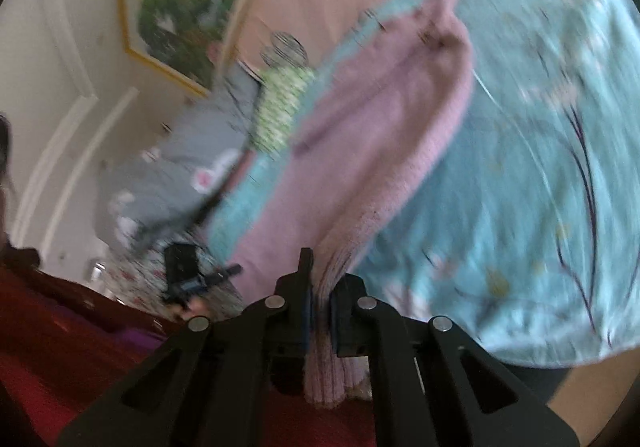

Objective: Fold small clothes

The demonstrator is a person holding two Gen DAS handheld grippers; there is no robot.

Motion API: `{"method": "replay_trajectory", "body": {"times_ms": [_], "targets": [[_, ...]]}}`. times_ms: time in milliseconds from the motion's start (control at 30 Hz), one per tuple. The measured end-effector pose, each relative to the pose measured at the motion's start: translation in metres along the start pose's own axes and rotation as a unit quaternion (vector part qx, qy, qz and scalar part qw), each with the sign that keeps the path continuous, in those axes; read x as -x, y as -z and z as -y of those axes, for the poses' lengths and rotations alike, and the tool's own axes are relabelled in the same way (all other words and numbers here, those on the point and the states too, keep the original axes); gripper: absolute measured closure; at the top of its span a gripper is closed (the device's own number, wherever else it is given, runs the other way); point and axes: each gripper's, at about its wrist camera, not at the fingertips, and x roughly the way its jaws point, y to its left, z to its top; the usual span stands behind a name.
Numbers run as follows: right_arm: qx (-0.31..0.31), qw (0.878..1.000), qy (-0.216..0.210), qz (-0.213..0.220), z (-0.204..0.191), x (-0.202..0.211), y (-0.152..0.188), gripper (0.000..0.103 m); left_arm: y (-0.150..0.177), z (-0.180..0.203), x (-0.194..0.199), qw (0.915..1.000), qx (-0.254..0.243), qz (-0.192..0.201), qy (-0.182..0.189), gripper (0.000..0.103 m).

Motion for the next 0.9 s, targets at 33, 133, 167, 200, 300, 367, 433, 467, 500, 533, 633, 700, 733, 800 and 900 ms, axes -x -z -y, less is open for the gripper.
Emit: {"method": "replay_trajectory", "body": {"times_ms": [33, 133, 167, 200, 300, 367, 433, 467, 500, 533, 633, 700, 733, 800, 900], "targets": [[0.002, 1.000, -0.008, 0.010, -0.003, 0.001, -0.006, 0.096, -0.009, 0.003, 0.004, 0.9999, -0.005, 0.011, 0.005, 0.097], [0.002, 0.998, -0.034, 0.053, -0.009, 0.003, -0.029, 0.096, -0.040, 0.012, 0.007, 0.9986, -0.022, 0.044, 0.016, 0.097], [0.002, 0.997, -0.038, 0.062, -0.009, 0.002, -0.035, 0.096, -0.051, 0.013, 0.008, 0.9980, -0.027, 0.056, 0.017, 0.097], [0.001, 0.996, -0.042, 0.073, -0.008, 0.002, -0.045, 0.096, -0.062, 0.010, 0.010, 0.9971, -0.029, 0.067, 0.019, 0.097], [0.006, 0.994, -0.043, 0.098, -0.009, -0.008, -0.077, 0.096, -0.101, 0.004, 0.009, 0.9933, -0.031, 0.107, 0.031, 0.097], [0.001, 0.993, -0.050, 0.108, -0.006, -0.019, -0.102, 0.096, -0.125, -0.003, 0.007, 0.9910, -0.036, 0.126, 0.027, 0.098], [0.005, 0.993, -0.046, 0.110, -0.002, -0.033, -0.128, 0.096, -0.152, -0.012, 0.000, 0.9895, -0.035, 0.139, 0.016, 0.098], [0.006, 0.993, -0.039, 0.110, 0.001, -0.043, -0.142, 0.096, -0.167, -0.020, -0.005, 0.9888, -0.031, 0.145, 0.011, 0.098], [0.004, 0.993, -0.037, 0.110, 0.003, -0.046, -0.152, 0.096, -0.178, -0.024, -0.010, 0.9885, -0.029, 0.148, 0.006, 0.098], [-0.003, 0.993, -0.028, 0.110, 0.008, -0.058, -0.168, 0.096, -0.190, -0.030, -0.017, 0.9882, -0.026, 0.151, 0.000, 0.098], [-0.022, 0.993, -0.005, 0.116, 0.026, -0.079, -0.202, 0.096, -0.227, -0.053, -0.042, 0.9887, -0.011, 0.148, -0.019, 0.098], [-0.033, 0.992, 0.010, 0.119, 0.038, -0.094, -0.220, 0.096, -0.247, -0.070, -0.061, 0.9894, -0.001, 0.142, -0.031, 0.098], [-0.040, 0.992, 0.021, 0.120, 0.046, -0.103, -0.230, 0.096, -0.256, -0.077, -0.071, 0.9897, 0.002, 0.138, -0.036, 0.098], [-0.053, 0.990, 0.044, 0.121, 0.062, -0.120, -0.248, 0.096, -0.274, -0.093, -0.093, 0.9905, 0.007, 0.128, -0.049, 0.098], [-0.073, 0.988, 0.074, 0.119, 0.085, -0.142, -0.267, 0.096, -0.291, -0.111, -0.120, 0.9910, 0.018, 0.115, -0.066, 0.098]]}}
